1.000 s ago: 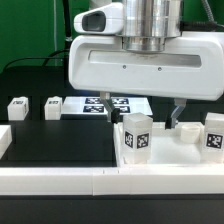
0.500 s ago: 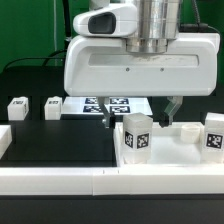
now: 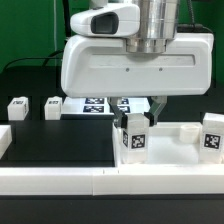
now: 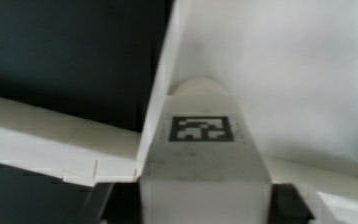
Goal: Assemble square table
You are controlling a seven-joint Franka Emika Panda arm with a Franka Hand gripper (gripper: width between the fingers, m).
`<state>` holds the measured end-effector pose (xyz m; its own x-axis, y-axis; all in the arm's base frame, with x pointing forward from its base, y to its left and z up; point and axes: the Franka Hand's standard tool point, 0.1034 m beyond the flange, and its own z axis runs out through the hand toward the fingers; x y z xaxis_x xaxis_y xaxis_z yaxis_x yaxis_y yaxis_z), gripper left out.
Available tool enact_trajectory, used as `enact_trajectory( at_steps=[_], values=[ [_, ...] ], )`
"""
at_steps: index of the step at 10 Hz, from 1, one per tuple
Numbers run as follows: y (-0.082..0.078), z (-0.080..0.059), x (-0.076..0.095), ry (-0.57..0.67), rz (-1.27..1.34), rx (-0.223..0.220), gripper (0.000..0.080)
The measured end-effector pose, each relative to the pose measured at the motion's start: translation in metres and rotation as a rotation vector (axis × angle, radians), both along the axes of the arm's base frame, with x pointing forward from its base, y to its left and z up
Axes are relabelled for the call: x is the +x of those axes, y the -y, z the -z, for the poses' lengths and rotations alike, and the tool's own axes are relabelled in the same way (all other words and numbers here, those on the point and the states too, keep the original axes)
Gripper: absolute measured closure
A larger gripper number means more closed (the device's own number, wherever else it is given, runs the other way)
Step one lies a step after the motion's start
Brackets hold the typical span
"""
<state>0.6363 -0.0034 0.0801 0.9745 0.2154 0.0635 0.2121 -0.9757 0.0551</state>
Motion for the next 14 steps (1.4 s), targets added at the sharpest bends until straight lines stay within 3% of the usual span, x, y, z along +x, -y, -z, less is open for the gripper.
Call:
enact_trajectory(
  at_steps=[1, 9, 12, 13, 14],
  values=[
    [-0.0001, 0.0000, 0.0000, 0.001, 0.012, 0.001, 0.0512],
    [0.0006, 0.0003, -0.0032, 0.014, 0.646, 0.062, 0.0512],
    [0.0023, 0.0000, -0.0048, 0.016, 0.770, 0.052, 0.0505],
    [0.0027, 0.0002, -0.0049, 0.016, 0.778, 0.053, 0.0452],
    [0.0025, 0.0003, -0.0048, 0.016, 0.777, 0.053, 0.0452]
  ],
)
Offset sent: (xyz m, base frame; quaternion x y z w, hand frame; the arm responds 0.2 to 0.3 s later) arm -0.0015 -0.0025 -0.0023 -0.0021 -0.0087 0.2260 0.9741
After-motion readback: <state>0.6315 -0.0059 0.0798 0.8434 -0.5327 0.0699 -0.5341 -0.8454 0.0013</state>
